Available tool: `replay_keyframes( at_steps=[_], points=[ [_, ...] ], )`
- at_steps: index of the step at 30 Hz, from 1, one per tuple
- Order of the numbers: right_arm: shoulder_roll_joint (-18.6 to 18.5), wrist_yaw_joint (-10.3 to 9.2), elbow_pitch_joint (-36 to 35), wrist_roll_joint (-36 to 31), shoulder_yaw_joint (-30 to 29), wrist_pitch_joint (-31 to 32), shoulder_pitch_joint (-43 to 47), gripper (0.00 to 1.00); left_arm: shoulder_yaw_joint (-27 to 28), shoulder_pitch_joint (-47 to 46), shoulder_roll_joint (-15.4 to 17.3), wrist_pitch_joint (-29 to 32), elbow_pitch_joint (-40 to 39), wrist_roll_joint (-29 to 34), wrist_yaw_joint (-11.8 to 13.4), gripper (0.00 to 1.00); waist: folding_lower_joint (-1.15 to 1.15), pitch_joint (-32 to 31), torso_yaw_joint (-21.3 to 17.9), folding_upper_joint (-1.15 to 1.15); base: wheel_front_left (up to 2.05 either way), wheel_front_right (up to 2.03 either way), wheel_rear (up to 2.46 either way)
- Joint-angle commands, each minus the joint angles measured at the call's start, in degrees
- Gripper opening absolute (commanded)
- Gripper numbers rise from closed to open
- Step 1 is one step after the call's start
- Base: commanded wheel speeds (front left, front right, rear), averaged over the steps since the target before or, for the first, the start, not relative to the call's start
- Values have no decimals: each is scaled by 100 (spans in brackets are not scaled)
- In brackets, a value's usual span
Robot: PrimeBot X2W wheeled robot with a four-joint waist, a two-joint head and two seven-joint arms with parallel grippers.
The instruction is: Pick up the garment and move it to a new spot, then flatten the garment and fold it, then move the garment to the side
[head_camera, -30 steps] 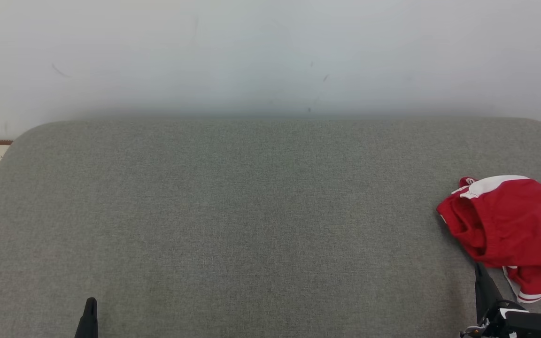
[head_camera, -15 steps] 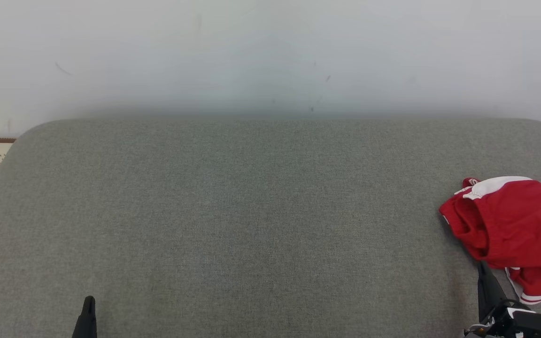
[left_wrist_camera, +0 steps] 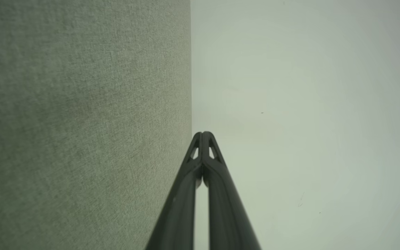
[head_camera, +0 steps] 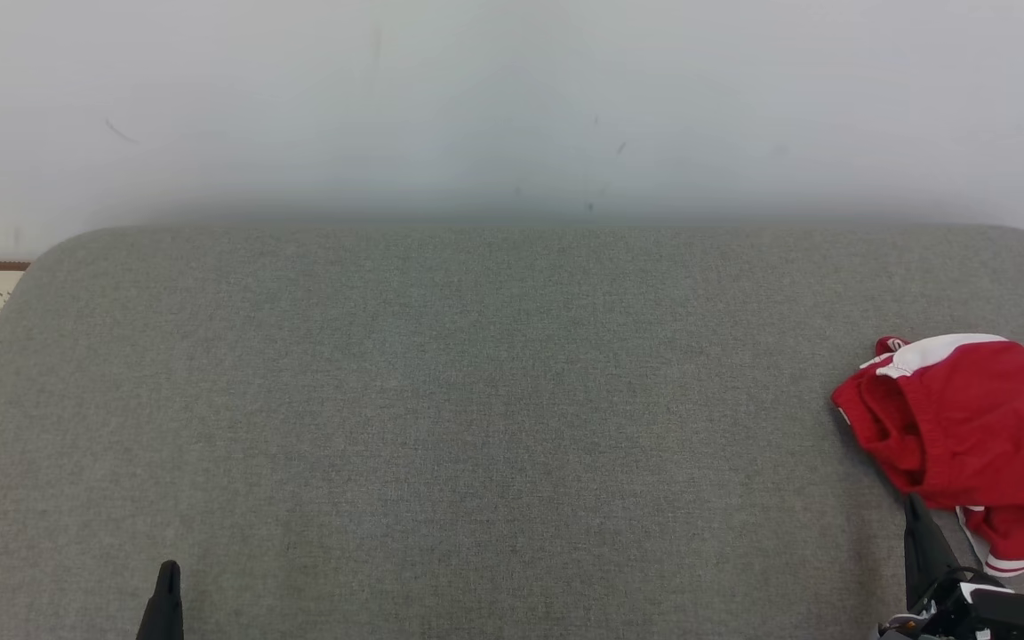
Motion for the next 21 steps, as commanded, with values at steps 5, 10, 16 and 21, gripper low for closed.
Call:
replay_keyframes(
  at_steps=[5, 10, 16, 21],
  points=[
    [11, 2, -2, 29, -1, 23, 46, 0, 25, 81, 22, 12, -21, -20, -16, 0, 0, 0, 0, 0, 0, 0, 0],
    [11, 2, -2, 28, -1, 22, 46, 0, 25, 80, 22, 12, -21, -20, -16, 0, 0, 0, 0, 0, 0, 0, 0],
    [11, 2, -2, 29, 0, 22, 45, 0, 24, 80, 22, 11, -21, -21, -16, 0, 0, 0, 0, 0, 0, 0, 0],
    [11, 2, -2, 27, -1, 22, 45, 0, 24, 80, 22, 11, -21, -21, -16, 0, 0, 0, 0, 0, 0, 0, 0]
  ],
)
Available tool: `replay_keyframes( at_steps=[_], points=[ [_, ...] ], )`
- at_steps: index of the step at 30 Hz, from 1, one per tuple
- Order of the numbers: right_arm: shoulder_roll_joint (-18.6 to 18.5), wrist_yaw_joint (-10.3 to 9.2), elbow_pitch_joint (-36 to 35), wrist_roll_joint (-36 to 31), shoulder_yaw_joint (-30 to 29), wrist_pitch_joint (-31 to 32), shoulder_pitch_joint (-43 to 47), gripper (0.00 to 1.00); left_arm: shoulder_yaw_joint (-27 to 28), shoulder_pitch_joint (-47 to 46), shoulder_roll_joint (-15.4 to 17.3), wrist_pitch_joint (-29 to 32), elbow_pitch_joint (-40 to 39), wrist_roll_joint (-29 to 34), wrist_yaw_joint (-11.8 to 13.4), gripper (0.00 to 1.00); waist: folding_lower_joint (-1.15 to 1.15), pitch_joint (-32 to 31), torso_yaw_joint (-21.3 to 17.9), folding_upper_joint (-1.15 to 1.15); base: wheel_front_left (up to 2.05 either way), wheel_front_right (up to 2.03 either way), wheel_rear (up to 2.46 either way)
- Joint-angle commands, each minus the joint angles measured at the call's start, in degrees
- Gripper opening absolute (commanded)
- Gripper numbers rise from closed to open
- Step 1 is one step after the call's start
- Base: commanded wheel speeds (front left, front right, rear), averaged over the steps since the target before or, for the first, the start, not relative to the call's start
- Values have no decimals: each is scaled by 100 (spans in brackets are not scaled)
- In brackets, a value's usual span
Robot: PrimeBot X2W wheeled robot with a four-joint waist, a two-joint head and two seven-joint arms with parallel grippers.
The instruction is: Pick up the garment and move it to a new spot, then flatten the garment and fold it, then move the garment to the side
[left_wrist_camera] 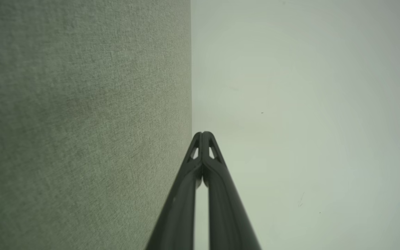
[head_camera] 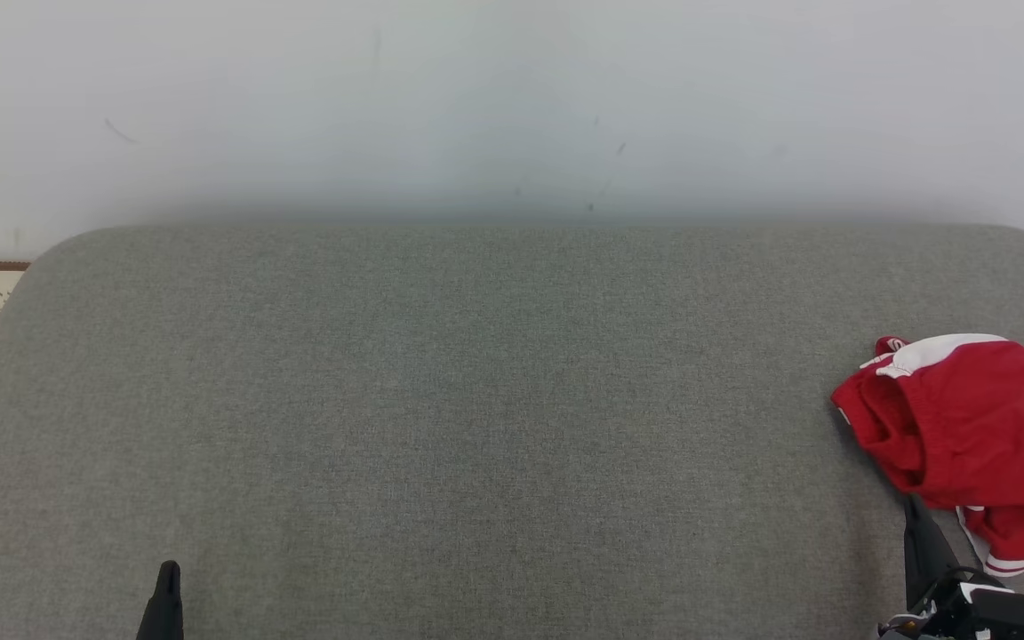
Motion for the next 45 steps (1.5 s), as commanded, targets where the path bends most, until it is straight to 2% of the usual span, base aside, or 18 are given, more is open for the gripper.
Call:
replay_keyframes(
  at_steps=[1, 45],
  points=[
    [11, 2, -2, 24, 0, 22, 45, 0, 24, 79, 22, 11, -20, -20, -16, 0, 0, 0, 0, 0, 0, 0, 0],
    [10, 2, -2, 24, 1, 21, 45, 0, 23, 77, 22, 10, -21, -20, -16, 0, 0, 0, 0, 0, 0, 0, 0]
  ],
)
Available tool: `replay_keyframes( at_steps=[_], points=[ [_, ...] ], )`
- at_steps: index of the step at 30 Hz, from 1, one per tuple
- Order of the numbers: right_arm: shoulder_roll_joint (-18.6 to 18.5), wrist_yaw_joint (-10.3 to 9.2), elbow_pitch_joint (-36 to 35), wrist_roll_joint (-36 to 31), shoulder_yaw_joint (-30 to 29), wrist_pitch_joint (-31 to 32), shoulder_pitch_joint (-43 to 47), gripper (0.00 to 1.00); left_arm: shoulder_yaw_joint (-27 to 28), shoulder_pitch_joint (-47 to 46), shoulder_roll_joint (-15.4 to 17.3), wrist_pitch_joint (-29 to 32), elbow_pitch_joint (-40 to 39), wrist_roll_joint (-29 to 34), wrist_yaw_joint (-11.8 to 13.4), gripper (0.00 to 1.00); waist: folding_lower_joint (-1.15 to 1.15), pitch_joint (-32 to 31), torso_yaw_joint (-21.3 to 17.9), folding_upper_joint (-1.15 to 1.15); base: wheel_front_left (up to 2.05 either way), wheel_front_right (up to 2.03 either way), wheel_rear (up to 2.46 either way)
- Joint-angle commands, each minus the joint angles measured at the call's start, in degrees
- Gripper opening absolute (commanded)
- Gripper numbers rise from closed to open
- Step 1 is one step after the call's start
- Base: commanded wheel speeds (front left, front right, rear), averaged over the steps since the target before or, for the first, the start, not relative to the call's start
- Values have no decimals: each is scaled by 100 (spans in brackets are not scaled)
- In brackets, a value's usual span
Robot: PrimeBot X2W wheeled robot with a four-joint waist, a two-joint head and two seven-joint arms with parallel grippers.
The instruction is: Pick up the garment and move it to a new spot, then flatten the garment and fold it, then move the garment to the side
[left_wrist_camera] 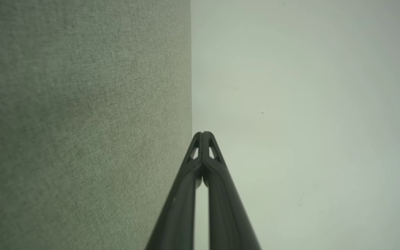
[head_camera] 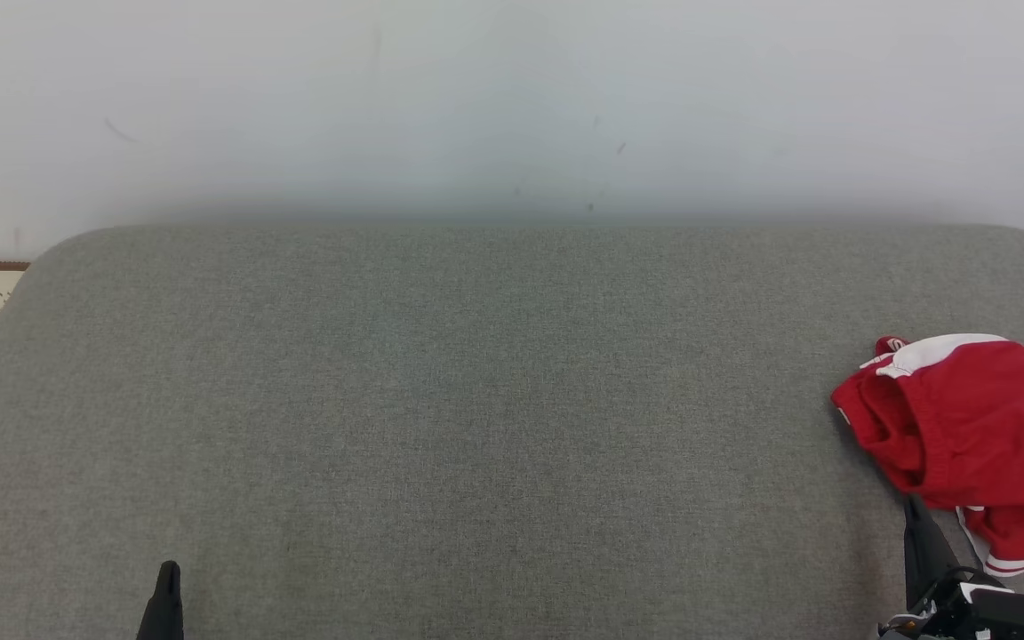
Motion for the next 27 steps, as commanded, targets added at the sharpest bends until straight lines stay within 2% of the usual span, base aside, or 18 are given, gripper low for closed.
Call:
replay_keyframes(
  at_steps=[1, 27],
  points=[
    [9, 2, -2, 23, 1, 21, 45, 0, 24, 74, 22, 10, -21, -19, -16, 0, 0, 0, 0, 0, 0, 0, 0],
    [9, 2, -2, 23, 1, 20, 45, 0, 23, 74, 22, 9, -22, -18, -16, 0, 0, 0, 0, 0, 0, 0, 0]
  ],
)
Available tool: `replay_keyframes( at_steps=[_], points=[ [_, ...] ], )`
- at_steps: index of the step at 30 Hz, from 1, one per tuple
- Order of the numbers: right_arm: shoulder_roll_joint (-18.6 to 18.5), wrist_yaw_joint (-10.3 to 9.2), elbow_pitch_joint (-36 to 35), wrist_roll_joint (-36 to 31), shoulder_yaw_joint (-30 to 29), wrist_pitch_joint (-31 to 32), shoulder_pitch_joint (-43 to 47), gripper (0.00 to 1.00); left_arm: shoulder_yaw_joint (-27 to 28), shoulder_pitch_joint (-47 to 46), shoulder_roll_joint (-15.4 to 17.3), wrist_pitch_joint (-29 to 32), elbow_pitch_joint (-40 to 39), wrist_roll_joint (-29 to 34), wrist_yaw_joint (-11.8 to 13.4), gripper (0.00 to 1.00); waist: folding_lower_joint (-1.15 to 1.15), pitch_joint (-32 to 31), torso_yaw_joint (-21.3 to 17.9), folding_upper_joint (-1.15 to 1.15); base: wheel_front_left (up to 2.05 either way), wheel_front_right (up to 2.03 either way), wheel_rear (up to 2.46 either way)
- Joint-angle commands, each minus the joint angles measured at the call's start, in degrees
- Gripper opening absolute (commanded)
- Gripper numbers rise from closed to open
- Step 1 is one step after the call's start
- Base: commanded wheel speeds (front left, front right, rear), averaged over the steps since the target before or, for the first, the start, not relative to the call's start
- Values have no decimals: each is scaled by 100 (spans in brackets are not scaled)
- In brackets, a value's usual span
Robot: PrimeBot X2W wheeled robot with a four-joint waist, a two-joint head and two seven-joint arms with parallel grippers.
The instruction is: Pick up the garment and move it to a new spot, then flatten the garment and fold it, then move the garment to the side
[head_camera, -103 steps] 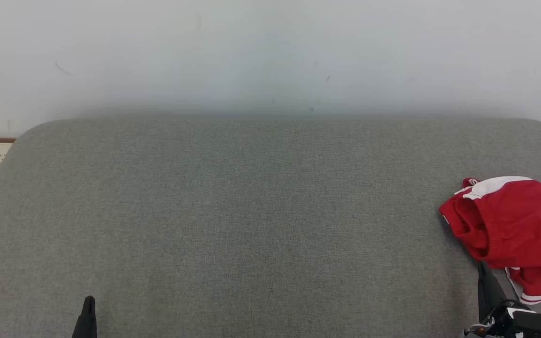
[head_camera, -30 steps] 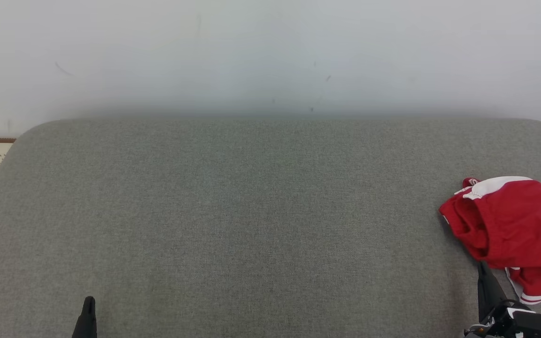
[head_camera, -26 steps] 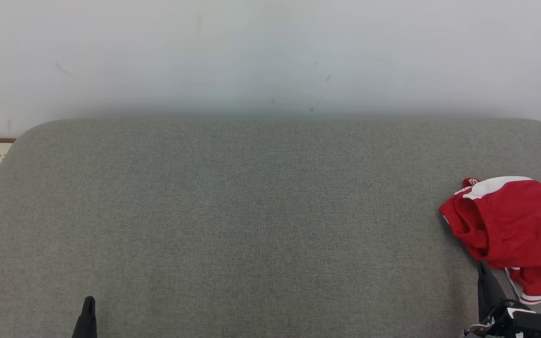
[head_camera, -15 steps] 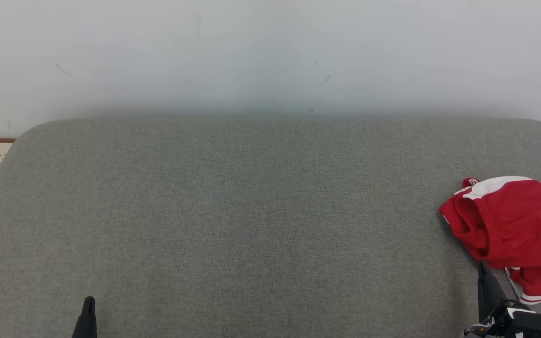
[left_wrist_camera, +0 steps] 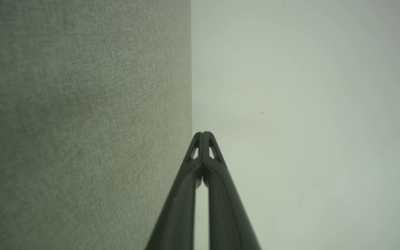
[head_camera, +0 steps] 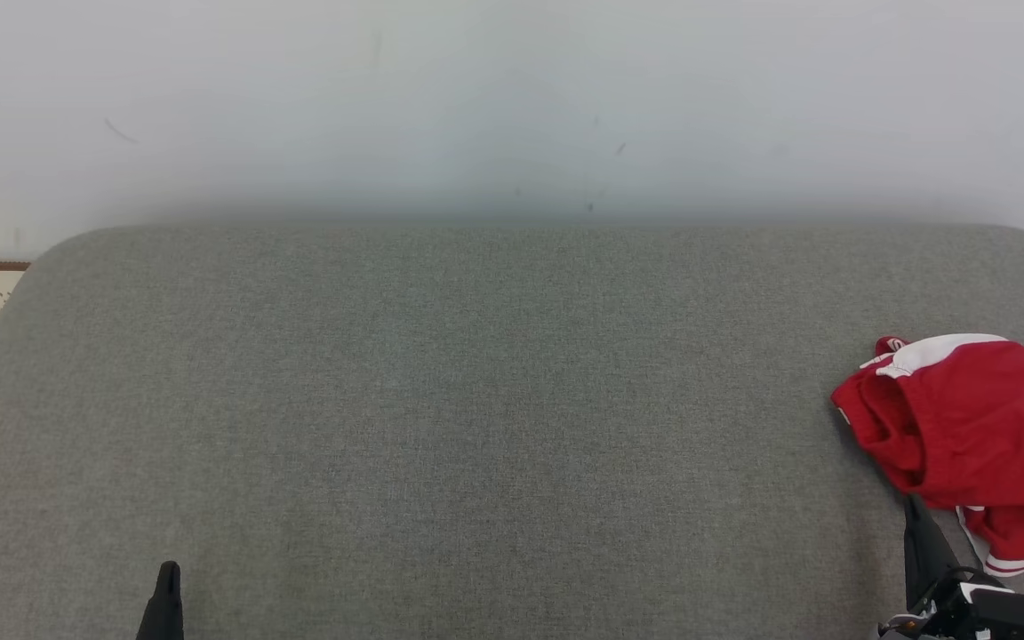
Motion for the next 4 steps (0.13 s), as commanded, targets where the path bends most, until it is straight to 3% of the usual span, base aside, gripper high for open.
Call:
replay_keyframes(
  at_steps=[1, 4],
  points=[
    [9, 2, -2, 22, 2, 20, 45, 0, 24, 73, 22, 9, -22, -17, -17, 0, 0, 0, 0, 0, 0, 0, 0],
    [9, 2, -2, 22, 2, 20, 45, 0, 24, 73, 22, 9, -22, -17, -17, 0, 0, 0, 0, 0, 0, 0, 0]
  ],
)
